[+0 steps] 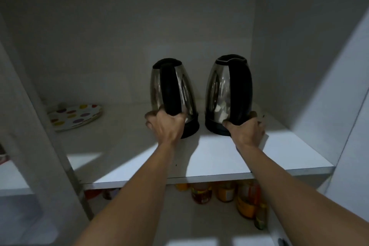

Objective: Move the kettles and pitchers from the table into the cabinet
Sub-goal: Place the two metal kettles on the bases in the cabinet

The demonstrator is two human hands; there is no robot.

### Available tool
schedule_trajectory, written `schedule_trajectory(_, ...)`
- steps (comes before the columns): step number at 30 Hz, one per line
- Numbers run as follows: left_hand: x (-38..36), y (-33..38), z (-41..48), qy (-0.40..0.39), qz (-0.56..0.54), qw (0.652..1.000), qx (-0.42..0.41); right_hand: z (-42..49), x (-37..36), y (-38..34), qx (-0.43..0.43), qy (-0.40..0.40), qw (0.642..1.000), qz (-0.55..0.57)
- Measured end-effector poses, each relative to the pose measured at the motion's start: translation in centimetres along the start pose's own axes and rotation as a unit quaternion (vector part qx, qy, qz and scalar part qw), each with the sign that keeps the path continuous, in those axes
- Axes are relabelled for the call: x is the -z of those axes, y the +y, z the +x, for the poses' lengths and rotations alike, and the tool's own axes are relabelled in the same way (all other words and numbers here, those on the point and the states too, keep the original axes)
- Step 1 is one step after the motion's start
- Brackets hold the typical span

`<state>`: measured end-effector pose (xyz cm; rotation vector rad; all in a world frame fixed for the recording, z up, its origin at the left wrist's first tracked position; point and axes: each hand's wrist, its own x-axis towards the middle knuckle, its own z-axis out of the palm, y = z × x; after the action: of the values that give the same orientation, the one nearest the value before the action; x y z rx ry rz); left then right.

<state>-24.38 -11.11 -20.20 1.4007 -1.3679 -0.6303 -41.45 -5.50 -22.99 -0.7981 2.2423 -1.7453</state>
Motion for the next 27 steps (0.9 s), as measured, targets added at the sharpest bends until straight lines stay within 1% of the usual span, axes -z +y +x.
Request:
schedule_trajectory(3,-0.7,-2.2,0.2,-0.064,-0.046,0.997,-0.011,-0.1,-0.1,0.1,0.0,0.004,1.0,0.011)
schedule_trajectory(6,-1.4,-2.7,1.0,-0.089,-0.056,0.993,-0.048,-0.1,-0.4,0.1,0.016,0.018,0.999,0.023)
schedule_trajectory(11,-4.1,-3.1,2.4,-0.086,-0.031,0.992,-0.085,1.2,-0.6,-0.2,0.016,0.028,0.999,0.023)
schedule_trajectory(15,-6.3,-2.9,3.8,-0.093,-0.034,0.993,-0.071,3.7,-1.2,-0.1,0.022,0.033,0.999,0.009)
schedule_trajectory(18,-7.8,-2.4,5.0,-0.105,-0.037,0.992,-0.057,5.9,-1.7,-0.1,0.026,0.022,0.999,-0.015)
schedule_trajectory(20,-9.0,-1.9,5.8,-0.107,-0.044,0.991,-0.061,7.7,-2.1,-0.2,0.023,0.007,0.999,-0.024)
schedule_trajectory(24,-11.5,-1.4,6.9,-0.092,-0.046,0.991,-0.081,10.7,-3.1,0.3,0.043,-0.017,0.999,-0.021)
schedule_trajectory(27,-12.7,-1.4,7.5,-0.085,-0.048,0.992,-0.081,12.2,-4.0,0.6,0.048,-0.022,0.998,-0.018)
